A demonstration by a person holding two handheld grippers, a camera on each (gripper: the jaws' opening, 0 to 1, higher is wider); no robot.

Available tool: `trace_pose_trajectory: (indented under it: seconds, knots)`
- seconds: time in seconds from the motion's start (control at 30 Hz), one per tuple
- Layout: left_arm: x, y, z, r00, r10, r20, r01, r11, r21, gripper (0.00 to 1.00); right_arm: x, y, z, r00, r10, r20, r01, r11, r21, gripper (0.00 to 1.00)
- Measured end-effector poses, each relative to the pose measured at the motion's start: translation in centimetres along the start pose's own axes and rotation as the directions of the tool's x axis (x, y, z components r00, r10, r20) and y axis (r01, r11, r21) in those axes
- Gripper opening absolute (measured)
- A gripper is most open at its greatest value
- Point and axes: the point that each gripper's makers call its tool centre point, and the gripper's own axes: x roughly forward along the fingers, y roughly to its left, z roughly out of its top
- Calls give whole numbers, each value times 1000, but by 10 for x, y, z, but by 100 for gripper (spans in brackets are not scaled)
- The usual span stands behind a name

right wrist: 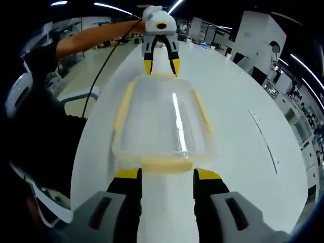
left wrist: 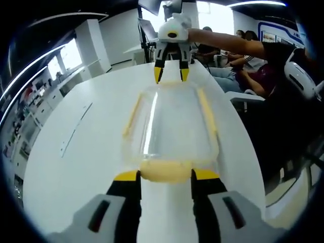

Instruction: Snap each plastic latch of the storage box into its locked position after aligning the lid with the box until every specified latch is closed and the lid sits flush.

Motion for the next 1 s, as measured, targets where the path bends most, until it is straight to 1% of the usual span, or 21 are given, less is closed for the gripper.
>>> trace_pose_trajectory:
  seconds: [0.13,0.23,0.27,0.4,0.47,0.6,0.8,0.87,1.0]
  knots:
    - [-4,-2,3,1000,11,23,-11,1000,15,37,-1,-3,0,1000,-8,-20,7,1000,-20,38]
    - [-2,-11,7,999,17,29,-17,1000,22,37,0,-2,1,1000,-6,-31,5,999,-32,36]
    - [-2,-11,7,999,17,29,-18,1000,21,37,0,-1,1,999,-3,-32,2,999,-35,36]
    - [1,-22,7,999,18,33,-18,1000,19,37,-1,-3,0,999,-11,-37,10,999,-35,36]
    - [2,-24,7,999,20,37,-20,1000,19,37,-1,-3,0,999,-13,-36,12,999,-34,36]
    - [1,-19,5,999,23,41,-24,999,21,37,-1,-4,0,999,-17,-35,16,999,-36,36]
    - [0,-21,9,998,27,55,-28,999,27,37,-2,-4,0,999,-19,-40,17,999,-44,36]
    - [2,-29,11,998,29,52,-31,999,35,37,-4,-5,0,999,-19,-41,17,999,-44,35]
    - [1,-33,14,998,33,51,-36,998,44,36,-4,-5,1,999,-23,-34,21,999,-43,35]
